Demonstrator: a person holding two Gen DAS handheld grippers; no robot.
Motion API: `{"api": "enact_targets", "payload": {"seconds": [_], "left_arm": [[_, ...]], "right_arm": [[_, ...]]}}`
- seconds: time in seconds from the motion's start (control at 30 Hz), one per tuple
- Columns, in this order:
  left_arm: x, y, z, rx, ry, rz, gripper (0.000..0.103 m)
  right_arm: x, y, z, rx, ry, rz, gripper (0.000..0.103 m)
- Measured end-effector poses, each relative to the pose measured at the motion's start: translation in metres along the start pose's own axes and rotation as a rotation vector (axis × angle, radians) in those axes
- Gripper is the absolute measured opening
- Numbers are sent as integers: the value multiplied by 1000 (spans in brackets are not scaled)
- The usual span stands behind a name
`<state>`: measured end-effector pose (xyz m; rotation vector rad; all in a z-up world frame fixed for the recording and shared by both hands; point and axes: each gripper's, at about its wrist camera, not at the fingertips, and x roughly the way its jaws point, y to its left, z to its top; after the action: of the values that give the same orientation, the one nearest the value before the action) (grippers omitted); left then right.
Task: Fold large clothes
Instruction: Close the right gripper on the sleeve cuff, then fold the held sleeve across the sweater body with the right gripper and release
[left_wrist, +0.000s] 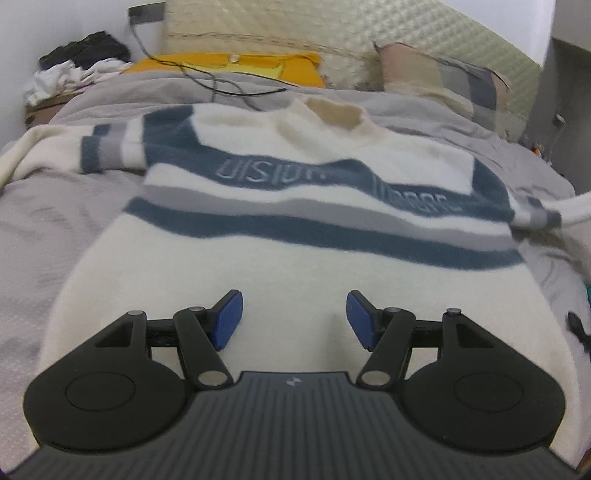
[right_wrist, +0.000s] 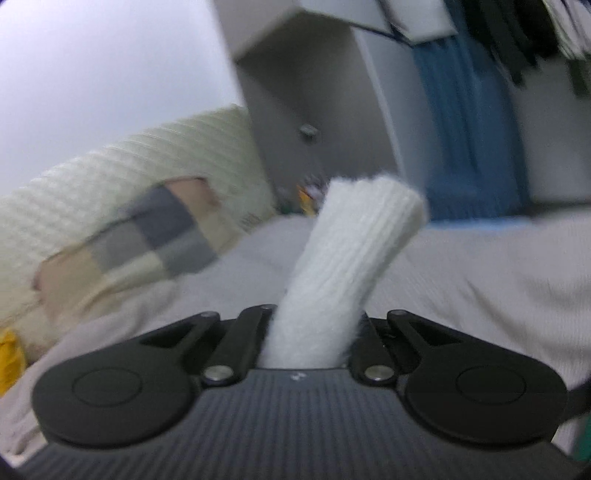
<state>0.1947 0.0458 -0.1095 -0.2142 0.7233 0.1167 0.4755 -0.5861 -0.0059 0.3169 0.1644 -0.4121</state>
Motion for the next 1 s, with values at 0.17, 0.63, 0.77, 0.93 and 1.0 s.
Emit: {"api": "enact_targets", "payload": {"seconds": [0.17,0.63,0.77,0.93,1.0], "left_arm": [[-18,14,7,-43,-27,-30,68],[-87,90,31,-278,-213,-83,68],[-107,123,34,-358,-274,-95,68],[-115,162,36,-454,-321,-125,68],[-111,171,36,-475,-319,-115,68]], "right_arm": [[-60,77,33,-84,-69,145,10],[-312,289,-74,-440,-139,641,10],[-358,317,-143,-527,-68,764,10],[-386,334,-238,-674,86,856,12],[-394,335,-265,-707,144,867,12]]}}
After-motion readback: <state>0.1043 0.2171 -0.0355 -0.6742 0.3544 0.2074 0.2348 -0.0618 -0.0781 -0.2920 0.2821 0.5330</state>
